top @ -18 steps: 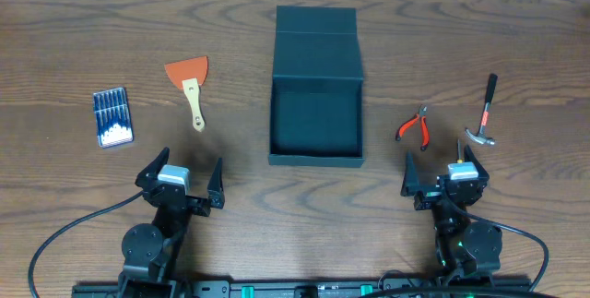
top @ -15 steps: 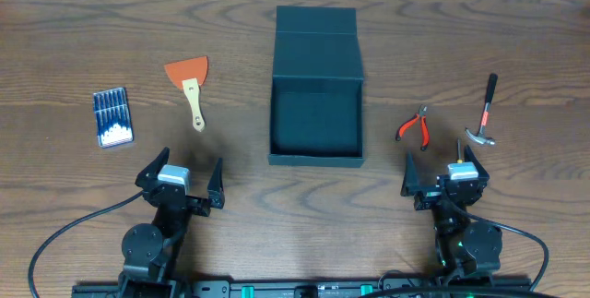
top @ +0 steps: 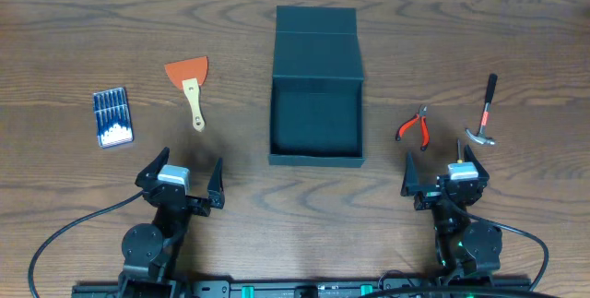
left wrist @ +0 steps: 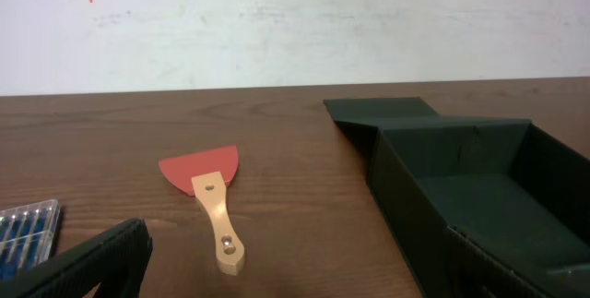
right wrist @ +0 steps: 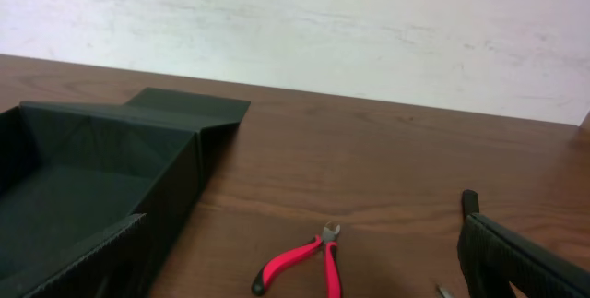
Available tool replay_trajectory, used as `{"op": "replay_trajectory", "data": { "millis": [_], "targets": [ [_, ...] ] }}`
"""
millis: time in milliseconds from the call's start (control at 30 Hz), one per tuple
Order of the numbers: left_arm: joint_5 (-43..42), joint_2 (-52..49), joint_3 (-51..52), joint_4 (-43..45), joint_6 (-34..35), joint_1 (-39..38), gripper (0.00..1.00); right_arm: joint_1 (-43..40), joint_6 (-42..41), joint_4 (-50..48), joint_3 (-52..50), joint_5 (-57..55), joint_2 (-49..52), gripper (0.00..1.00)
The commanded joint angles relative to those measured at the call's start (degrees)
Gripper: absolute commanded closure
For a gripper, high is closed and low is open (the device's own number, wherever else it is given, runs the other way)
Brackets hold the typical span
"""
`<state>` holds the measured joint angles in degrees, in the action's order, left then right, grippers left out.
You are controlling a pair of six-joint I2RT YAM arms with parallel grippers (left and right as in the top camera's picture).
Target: Pack container
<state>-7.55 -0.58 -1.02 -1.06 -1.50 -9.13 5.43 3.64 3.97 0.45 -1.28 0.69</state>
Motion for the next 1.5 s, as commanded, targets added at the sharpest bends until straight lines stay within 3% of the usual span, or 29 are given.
{"op": "replay_trajectory", "data": {
  "millis": [0,1133,1267,1467],
  "targets": [
    [-2.1,0.3,0.8,-2.1,0.1,-0.2,0.01,0.4,0.7,0.2,-0.1,-0.2,-0.4,0.01],
    [-2.1,0.3,0.8,-1.9,0.0,-0.2,0.01,0.4,0.5,0.1,-0.1,-0.6,-0.3,0.01],
    [-0.8,0.3,0.8,0.3,-0.3,-0.2,0.01,0.4,-8.4,0.2,-0.1,0.5,-0.2,0.01],
    [2.3,0.3,0.8,-1.3,10.1,-0.2,0.02,0.1,-11.3,8.3,7.8,3.0,5.7,0.01]
  ]
}}
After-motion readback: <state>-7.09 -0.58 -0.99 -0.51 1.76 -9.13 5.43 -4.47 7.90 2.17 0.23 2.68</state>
